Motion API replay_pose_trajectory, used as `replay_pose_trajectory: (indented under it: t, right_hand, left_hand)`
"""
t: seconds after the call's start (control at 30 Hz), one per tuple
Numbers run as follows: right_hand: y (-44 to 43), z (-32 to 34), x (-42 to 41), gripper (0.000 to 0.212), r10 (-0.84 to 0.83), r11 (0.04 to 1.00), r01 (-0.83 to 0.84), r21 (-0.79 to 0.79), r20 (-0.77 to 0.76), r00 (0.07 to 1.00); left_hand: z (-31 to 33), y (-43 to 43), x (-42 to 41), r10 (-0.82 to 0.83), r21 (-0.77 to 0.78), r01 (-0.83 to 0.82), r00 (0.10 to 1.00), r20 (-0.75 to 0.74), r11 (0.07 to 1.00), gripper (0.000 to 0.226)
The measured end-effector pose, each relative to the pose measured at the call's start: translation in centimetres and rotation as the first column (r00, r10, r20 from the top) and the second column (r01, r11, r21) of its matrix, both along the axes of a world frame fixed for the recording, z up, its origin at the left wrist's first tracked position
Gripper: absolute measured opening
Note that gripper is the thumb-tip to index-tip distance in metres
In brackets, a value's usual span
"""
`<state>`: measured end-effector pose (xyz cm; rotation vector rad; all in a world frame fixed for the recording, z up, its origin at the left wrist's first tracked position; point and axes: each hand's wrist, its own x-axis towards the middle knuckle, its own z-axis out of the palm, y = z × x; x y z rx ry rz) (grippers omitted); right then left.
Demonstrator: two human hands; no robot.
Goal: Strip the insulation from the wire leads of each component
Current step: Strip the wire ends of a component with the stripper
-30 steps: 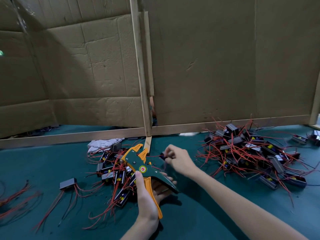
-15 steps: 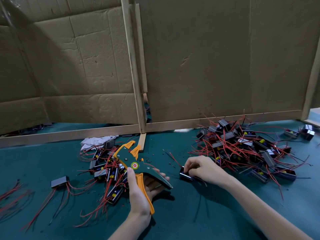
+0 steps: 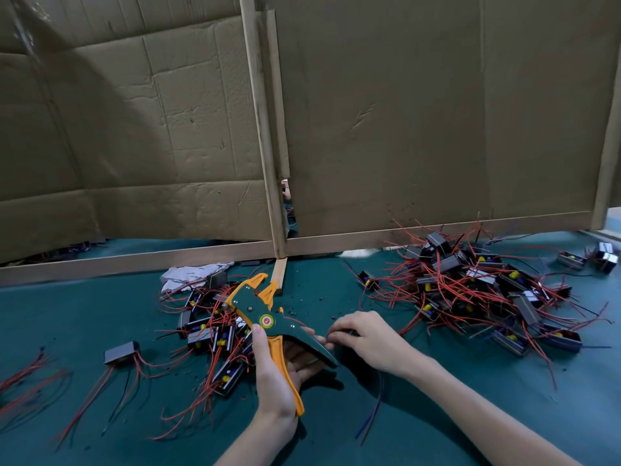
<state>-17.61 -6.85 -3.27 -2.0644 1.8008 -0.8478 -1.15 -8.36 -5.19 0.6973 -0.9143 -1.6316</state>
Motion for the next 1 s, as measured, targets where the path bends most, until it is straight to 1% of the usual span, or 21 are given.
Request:
replay_pose_trajectory:
  t: [0.17, 0.37, 0.5, 0.57, 0.67, 0.73, 0.8, 0.83, 0.87, 0.93, 0.97, 1.0]
  right_hand:
    - [0.6, -0.2, -0.1, 0.018, 0.004, 1.000, -0.004, -0.011, 0.005, 1.000]
    - [0.8, -0.3, -0.5, 0.011, -0.079, 0.997, 0.080, -0.004, 0.128, 0.989]
    - [0.9, -0.4, -0.8, 0.010, -0.100, 0.995, 0.101, 0.003, 0.117, 0.988]
    - [1.0, -0.3, -1.0, 0.008, -0.112, 0.994, 0.111, 0.014, 0.157, 0.981]
    - [1.3, -0.3, -1.1, 0.015, -0.135, 0.991, 0.134, 0.019, 0.221, 0.966]
    - [1.5, -0.4, -1.2, 0.015, -0.152, 0.988, 0.146, 0.042, 0.325, 0.933]
    - [1.6, -0.3, -1.4, 0.013, -0.181, 0.983, 0.155, 0.094, 0.464, 0.867]
    - [1.7, -0.1, -1.6, 0.013, -0.195, 0.981, 0.147, 0.129, 0.563, 0.804]
    - [1.8, 0.1, -1.7, 0.014, -0.193, 0.981, 0.115, 0.158, 0.683, 0.705]
    - [2.1, 0.9, -2.2, 0.016, -0.161, 0.984, 0.011, 0.176, 0.873, 0.460]
    - [2.4, 1.3, -2.4, 0.016, -0.143, 0.985, -0.044, 0.169, 0.922, 0.359]
    - [2.7, 1.7, -2.6, 0.016, -0.121, 0.983, -0.102, 0.155, 0.952, 0.279]
  left_hand:
    - [0.1, 0.1, 0.0, 0.007, -0.019, -0.007, 1.000, 0.017, 1.000, 0.078]
    - [0.0, 0.1, 0.1, 0.007, -0.024, -0.006, 1.000, 0.023, 1.000, 0.079]
    - [0.0, 0.1, 0.1, 0.023, -0.027, -0.022, 0.999, 0.033, 0.999, 0.077]
    - [0.1, 0.1, 0.1, 0.026, -0.028, -0.025, 0.999, 0.034, 0.999, 0.076]
    - [0.1, 0.1, 0.1, 0.017, -0.030, -0.015, 0.999, 0.038, 0.999, 0.076]
    - [0.1, 0.1, 0.2, 0.003, -0.027, -0.002, 0.999, 0.043, 1.000, 0.077]
    - [0.3, 0.1, 0.2, -0.029, -0.014, 0.029, 0.999, 0.040, 0.999, 0.077]
    - [0.4, 0.1, 0.2, -0.057, -0.002, 0.057, 0.998, 0.035, 0.998, 0.078]
    - [0.4, 0.2, 0.3, -0.095, 0.011, 0.095, 0.995, 0.032, 0.995, 0.078]
    - [0.6, 0.3, 0.4, -0.196, 0.024, 0.195, 0.980, 0.043, 0.980, 0.080]
    - [0.6, 0.4, 0.4, -0.252, 0.028, 0.251, 0.966, 0.053, 0.968, 0.081]
    - [0.7, 0.4, 0.4, -0.307, 0.034, 0.305, 0.950, 0.063, 0.952, 0.082]
